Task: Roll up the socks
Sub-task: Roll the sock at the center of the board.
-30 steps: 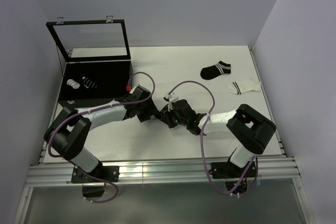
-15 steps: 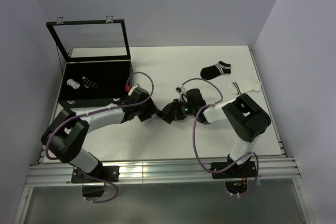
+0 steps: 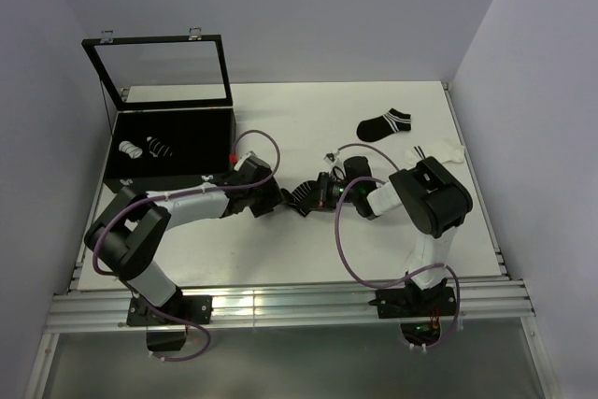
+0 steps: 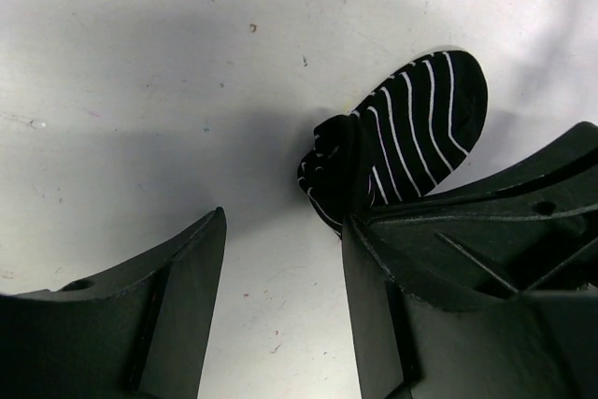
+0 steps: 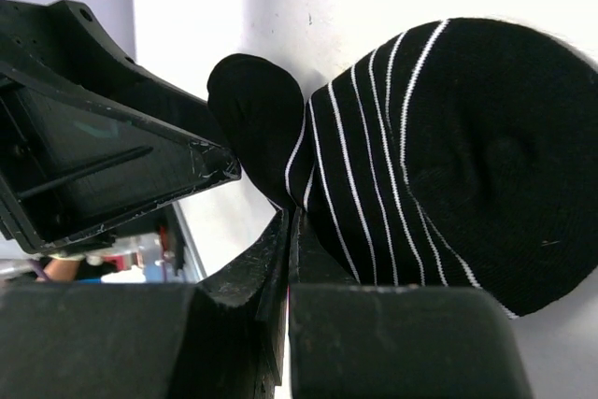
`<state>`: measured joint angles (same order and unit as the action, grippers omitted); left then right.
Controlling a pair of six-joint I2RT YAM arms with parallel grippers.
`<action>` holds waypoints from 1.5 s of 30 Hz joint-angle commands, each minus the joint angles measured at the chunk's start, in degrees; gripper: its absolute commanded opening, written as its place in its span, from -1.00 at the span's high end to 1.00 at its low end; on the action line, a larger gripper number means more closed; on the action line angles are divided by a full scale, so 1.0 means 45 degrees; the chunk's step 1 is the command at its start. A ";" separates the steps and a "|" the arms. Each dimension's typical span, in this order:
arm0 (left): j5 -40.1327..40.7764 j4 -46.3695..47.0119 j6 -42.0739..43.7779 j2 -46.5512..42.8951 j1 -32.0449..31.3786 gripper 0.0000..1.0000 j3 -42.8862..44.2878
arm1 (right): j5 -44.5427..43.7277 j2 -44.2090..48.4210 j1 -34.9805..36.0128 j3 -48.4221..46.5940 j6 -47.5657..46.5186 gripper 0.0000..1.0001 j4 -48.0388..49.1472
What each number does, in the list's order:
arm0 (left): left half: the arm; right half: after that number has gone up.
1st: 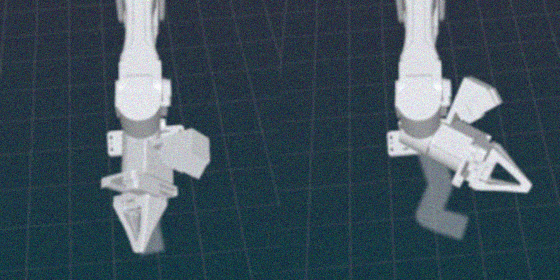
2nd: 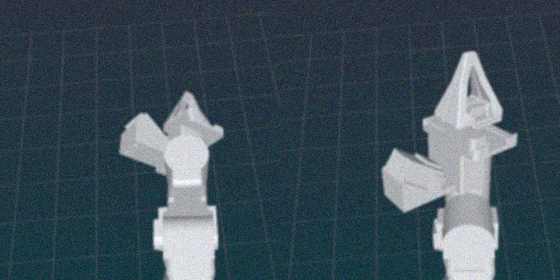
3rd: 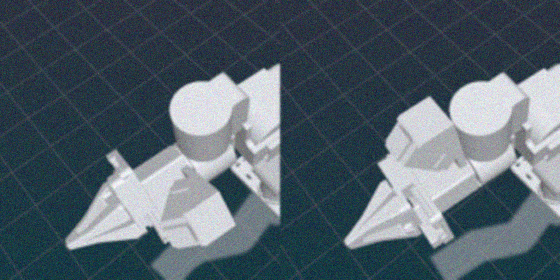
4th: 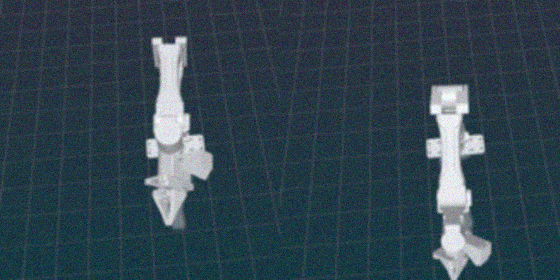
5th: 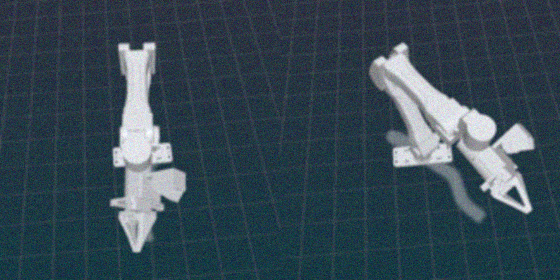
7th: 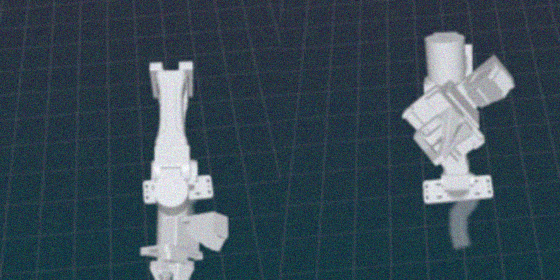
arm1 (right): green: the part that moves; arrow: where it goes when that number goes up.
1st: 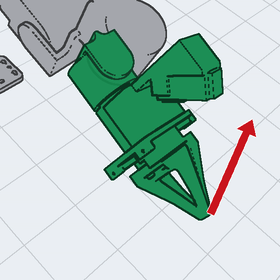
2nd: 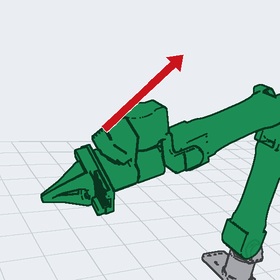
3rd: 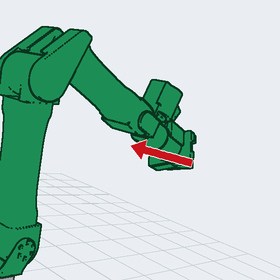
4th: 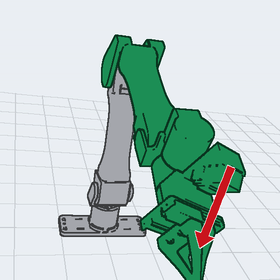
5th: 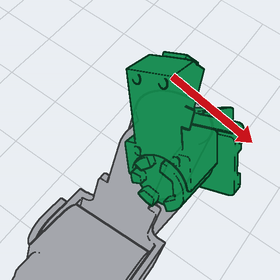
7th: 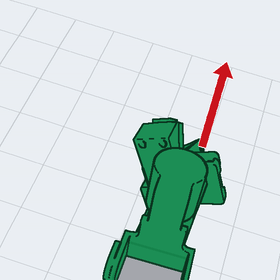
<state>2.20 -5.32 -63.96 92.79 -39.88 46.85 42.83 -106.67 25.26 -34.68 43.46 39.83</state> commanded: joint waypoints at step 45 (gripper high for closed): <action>0.0721 -0.1764 0.1889 0.3422 -0.0630 0.67 0.2966 | -0.4140 0.3309 0.0264 0.0031 -0.2643 0.23 -0.4433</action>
<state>3.14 -3.57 -59.13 105.58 -41.85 58.94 34.61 -97.95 23.75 -32.80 39.53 31.14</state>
